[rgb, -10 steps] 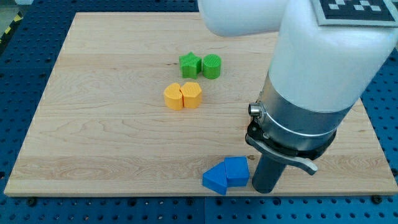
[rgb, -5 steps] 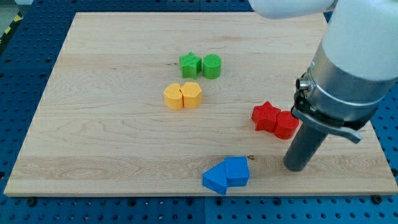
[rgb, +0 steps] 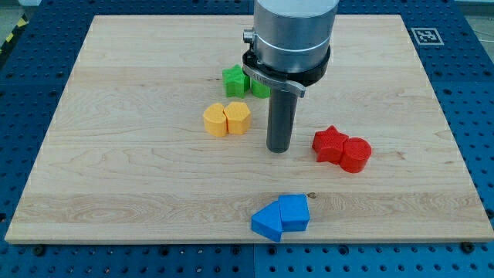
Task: Push the blue blocks to the bottom center of the board
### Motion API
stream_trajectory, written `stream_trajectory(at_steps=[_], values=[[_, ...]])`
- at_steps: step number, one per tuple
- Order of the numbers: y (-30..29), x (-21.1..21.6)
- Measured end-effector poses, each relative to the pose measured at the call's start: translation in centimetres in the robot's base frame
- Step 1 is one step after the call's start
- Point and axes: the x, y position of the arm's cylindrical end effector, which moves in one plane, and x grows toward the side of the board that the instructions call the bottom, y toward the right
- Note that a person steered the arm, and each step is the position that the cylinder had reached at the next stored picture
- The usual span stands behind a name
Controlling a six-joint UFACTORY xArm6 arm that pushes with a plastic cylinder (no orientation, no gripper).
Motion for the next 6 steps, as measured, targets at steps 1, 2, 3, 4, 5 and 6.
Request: stream_trajectory(at_steps=[1,2,3,4,5,6], values=[[0.00,-0.13],[0.00,-0.22],[0.00,-0.23],[0.00,-0.24],[0.00,-0.38],[0.00,-0.49]])
